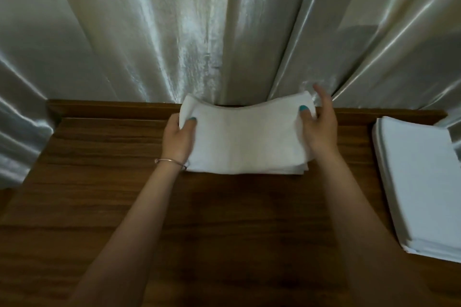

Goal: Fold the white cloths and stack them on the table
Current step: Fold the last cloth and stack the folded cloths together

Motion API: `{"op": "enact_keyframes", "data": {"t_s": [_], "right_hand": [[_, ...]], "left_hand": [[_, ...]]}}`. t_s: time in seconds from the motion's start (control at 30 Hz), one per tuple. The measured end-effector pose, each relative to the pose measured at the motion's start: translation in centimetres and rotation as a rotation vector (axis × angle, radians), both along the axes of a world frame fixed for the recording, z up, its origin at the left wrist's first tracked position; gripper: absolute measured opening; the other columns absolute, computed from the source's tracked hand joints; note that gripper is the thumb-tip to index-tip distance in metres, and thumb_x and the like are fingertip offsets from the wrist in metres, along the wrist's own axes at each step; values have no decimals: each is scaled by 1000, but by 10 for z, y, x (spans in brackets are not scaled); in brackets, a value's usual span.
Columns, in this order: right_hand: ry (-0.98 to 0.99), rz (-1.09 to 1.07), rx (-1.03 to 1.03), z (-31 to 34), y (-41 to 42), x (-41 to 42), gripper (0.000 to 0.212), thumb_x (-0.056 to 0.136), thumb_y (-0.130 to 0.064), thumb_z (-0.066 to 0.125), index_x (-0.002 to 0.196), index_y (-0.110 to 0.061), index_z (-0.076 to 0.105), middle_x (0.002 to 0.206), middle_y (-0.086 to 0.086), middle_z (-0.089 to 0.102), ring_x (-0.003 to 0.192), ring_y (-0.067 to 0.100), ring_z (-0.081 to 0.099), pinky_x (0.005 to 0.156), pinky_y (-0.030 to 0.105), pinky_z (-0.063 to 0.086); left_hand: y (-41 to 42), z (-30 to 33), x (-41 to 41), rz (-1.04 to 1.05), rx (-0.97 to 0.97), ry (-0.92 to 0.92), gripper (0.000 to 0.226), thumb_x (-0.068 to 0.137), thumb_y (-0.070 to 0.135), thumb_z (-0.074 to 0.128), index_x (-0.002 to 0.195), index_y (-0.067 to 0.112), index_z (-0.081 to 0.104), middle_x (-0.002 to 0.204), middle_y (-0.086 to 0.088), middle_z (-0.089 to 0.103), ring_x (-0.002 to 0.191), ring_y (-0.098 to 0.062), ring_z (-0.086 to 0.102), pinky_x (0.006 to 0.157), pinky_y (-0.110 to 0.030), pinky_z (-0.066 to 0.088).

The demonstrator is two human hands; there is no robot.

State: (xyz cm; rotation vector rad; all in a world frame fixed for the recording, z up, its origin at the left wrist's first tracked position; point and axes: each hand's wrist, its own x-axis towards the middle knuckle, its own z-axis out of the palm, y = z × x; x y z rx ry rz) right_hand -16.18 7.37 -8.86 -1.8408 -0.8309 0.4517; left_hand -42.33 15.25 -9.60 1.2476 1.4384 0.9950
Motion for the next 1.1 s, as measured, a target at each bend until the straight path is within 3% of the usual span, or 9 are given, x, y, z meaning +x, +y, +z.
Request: {"op": "enact_keyframes", "data": {"t_s": [0.17,0.23,0.33,0.43,0.53,0.8,0.97,1.03,1.1], "right_hand": [[-62,-72,9,-29,31,28,36,96,-23,56,128,-38,56,139,-12,52,120,2,45,93,20,38],[-54,-58,-49,-57,40,36,32,95,-23,58,123,-37,62,133,-7,59,114,10,55,88,24,44],[-115,-25,-277,-105,40,38,28,95,-27,55,121,-35,63,115,4,67,96,25,63,79,37,53],[-309,5,-327,-121,41,38,29,94,-24,54,119,-33,65,113,5,65,91,27,63,74,40,54],[-488,26,-250,-121,41,39,28,93,-15,57,116,-24,69,117,5,65,94,27,64,71,34,50],[-519,12,-350,-121,36,26,29,98,-23,49,123,-25,64,116,6,61,81,16,55,65,26,39],[-536,49,-500,-116,37,15,31,99,-29,45,126,-28,62,127,8,56,92,27,61,69,29,41],[-711,24,-585,-113,36,11,33,95,-33,47,123,-30,63,135,12,52,108,34,56,82,39,43],[-866,12,-520,-103,37,4,34,93,-40,51,124,-31,61,147,12,42,127,36,44,99,50,38]], "left_hand": [[43,-21,9,52,-8,-28,14,90,26,58,94,12,58,87,-7,62,75,-18,57,67,-32,45],[58,-41,12,44,-34,104,20,90,29,58,97,10,59,88,-10,63,72,-18,56,67,-30,42],[66,-77,17,-37,-159,431,37,94,33,53,114,3,56,109,-20,63,93,-32,59,74,-29,39],[72,-94,19,-142,-135,682,46,98,31,41,130,-2,41,115,-28,61,105,-44,58,81,-40,46],[76,-92,19,-117,-98,799,38,100,27,35,122,-3,40,110,-31,62,101,-46,60,80,-44,48],[73,-90,11,-85,-40,939,33,100,33,32,112,4,42,108,-26,63,99,-44,60,75,-44,46],[69,-93,7,-118,-81,1139,40,100,38,28,113,5,44,108,-22,64,99,-41,62,80,-43,45],[66,-99,8,-53,86,1240,36,98,35,39,112,2,46,104,-20,64,94,-37,61,83,-43,43],[61,-95,18,9,277,1233,43,93,33,50,118,-2,47,109,-22,60,101,-38,57,92,-47,42]]}}
